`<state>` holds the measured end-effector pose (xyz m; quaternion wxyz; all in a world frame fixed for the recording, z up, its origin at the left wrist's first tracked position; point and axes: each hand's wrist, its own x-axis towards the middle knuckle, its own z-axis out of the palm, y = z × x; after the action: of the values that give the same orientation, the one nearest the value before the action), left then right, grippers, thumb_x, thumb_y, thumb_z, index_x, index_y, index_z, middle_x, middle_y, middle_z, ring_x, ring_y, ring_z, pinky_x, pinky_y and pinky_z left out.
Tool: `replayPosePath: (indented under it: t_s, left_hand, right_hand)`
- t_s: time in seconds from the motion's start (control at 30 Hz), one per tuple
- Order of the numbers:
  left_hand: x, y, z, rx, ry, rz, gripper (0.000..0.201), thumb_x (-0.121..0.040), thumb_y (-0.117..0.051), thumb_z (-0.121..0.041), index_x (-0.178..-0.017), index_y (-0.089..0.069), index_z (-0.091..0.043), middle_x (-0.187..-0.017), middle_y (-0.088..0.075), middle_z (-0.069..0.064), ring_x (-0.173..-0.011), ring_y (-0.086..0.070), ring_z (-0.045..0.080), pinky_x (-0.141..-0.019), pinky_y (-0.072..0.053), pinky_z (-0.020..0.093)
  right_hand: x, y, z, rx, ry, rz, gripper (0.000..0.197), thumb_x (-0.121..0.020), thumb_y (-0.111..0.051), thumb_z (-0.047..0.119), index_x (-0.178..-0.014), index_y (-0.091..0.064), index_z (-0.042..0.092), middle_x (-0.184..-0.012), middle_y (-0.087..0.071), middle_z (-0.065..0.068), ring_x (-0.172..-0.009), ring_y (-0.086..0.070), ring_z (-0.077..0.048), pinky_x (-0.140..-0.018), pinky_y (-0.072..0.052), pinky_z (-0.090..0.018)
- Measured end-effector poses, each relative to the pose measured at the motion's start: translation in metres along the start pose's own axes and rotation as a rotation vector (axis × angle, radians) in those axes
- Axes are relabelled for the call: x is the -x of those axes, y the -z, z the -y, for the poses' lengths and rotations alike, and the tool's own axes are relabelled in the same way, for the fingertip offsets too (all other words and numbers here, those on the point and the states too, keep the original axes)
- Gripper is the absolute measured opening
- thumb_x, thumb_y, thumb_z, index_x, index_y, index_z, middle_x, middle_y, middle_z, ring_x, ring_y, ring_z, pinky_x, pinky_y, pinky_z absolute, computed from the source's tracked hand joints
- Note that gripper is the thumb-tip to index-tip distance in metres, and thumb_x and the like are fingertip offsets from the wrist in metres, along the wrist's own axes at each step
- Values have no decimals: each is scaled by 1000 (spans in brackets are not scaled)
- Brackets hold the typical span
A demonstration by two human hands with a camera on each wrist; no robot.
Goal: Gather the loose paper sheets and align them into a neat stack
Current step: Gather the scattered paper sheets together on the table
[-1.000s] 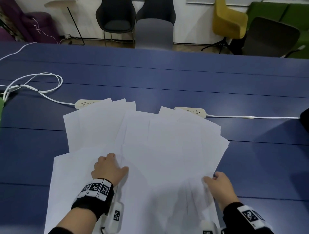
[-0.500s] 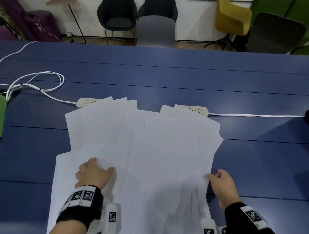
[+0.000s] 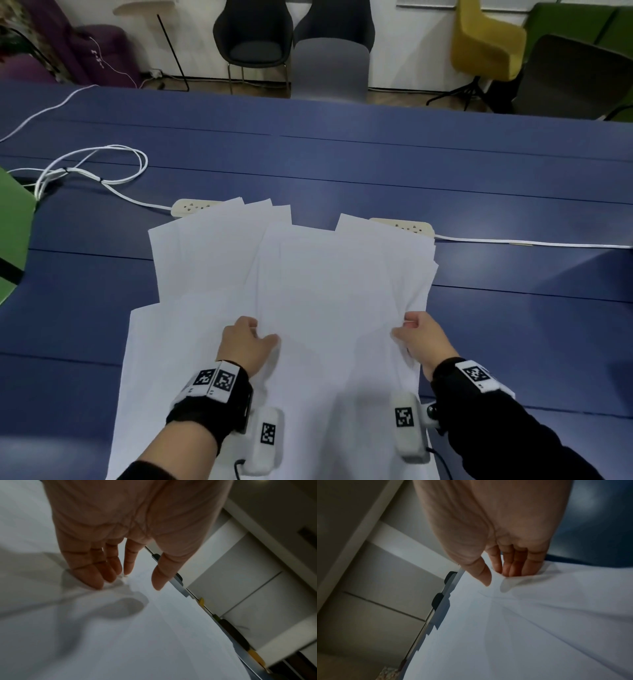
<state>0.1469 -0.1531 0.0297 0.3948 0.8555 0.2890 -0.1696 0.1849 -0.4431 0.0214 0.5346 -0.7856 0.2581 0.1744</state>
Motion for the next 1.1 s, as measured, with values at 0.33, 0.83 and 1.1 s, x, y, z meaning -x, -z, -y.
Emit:
replayPosePath:
  t_s: [0.33,0.83,1.1]
  left_hand:
    - [2,55,29,-211,186,-303,57,-69,-68,-41,-115,-56,-10,-116,-54,20,-106,-53,42,-89,-46,46]
    - [-39,82,37,18,85,-133,32,-84,-57,-12,-114,-59,-2,-111,-65,19,-100,-61,37,-80,-46,35]
    - [-25,59,11,182,25,-92,37,-89,-56,-13,-124,-51,-4,-117,-60,13,-102,-57,30,-84,-42,34]
  right_hand:
    - [15,17,-23,276,-17,-147,40,-69,-69,20,-106,-56,12,-114,-51,-17,-88,-51,-27,-75,-42,-33]
    - [4,-10,-18,224,68,-73,51,-65,-72,22,-110,-53,9,-98,-60,-7,-89,-62,-25,-76,-54,-38]
    - [-1,-15,-11,209,31,-158,24,-70,-63,11,-91,-55,2,-104,-61,-21,-76,-60,-31,-62,-48,-32]
